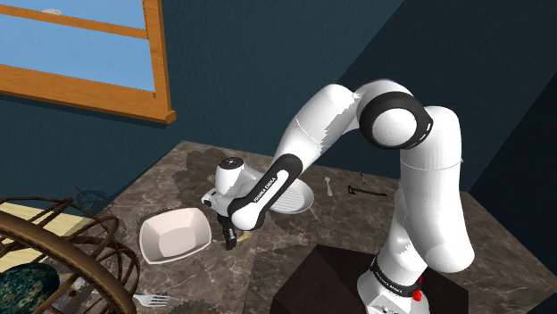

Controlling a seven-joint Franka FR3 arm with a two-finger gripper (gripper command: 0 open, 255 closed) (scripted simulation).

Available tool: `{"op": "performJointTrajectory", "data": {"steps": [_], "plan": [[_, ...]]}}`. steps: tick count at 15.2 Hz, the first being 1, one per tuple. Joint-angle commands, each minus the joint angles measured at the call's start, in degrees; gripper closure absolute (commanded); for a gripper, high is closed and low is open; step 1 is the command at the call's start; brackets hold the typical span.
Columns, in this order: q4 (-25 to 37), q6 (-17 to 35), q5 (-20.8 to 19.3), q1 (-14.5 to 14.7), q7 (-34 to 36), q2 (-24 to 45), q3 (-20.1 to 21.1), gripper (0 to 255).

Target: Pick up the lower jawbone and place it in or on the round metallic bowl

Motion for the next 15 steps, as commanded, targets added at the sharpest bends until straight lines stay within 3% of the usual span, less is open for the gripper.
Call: {"op": "performJointTrajectory", "data": {"steps": [1,9,15], "plan": [[0.0,0.1,0.0,0.0,0.0,0.1,-0.1,255],[0.0,0.1,0.0,0.0,0.0,0.1,0.0,255],[-0.5,-3.7,-0.5,0.2,0.2,-4.2,-0.4,255]]}}
